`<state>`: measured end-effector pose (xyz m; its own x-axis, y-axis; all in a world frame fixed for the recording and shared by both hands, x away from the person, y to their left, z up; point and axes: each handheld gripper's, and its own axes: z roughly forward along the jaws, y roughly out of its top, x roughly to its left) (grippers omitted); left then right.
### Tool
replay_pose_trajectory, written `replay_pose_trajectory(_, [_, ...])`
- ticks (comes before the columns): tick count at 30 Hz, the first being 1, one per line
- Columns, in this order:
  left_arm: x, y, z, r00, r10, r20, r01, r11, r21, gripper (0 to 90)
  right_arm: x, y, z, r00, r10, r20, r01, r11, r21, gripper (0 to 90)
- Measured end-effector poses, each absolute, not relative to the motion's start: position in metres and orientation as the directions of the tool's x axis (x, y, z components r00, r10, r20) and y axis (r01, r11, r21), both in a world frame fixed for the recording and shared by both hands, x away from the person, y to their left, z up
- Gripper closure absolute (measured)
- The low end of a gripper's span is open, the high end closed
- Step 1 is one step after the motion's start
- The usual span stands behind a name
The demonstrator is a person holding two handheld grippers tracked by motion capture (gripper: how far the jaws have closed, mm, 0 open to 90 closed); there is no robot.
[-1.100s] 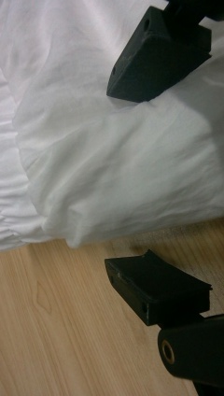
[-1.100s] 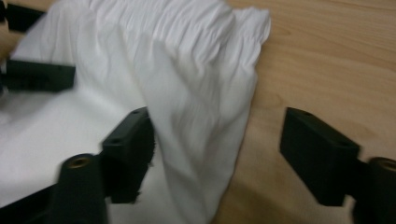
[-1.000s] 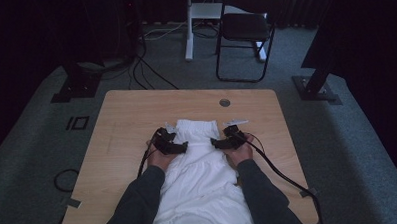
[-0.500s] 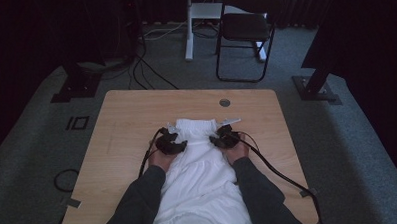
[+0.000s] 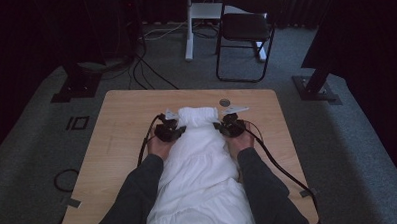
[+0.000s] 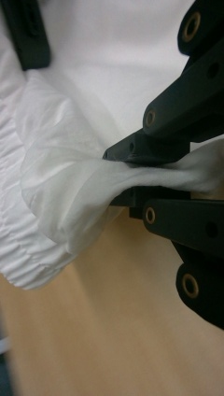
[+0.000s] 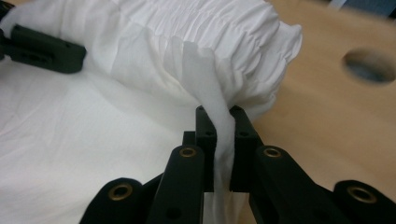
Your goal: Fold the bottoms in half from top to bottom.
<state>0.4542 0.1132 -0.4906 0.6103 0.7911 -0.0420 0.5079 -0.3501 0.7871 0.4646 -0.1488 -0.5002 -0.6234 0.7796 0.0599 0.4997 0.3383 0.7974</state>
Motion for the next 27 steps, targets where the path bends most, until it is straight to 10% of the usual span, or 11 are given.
replay_pose_trajectory(14, [0.478,0.107,-0.411,0.619,0.786,-0.011,0.401,-0.304,0.864,82.5,0.478,-0.163,-0.421,-0.601,0.799,-0.027,0.362,0.302,0.882,85.4])
replay_pose_trajectory(27, [0.386,0.119,-0.417,0.717,0.697,0.010,0.317,-0.339,0.886,82.1,0.409,-0.170,-0.431,-0.674,0.738,-0.042,0.334,0.355,0.873,85.4])
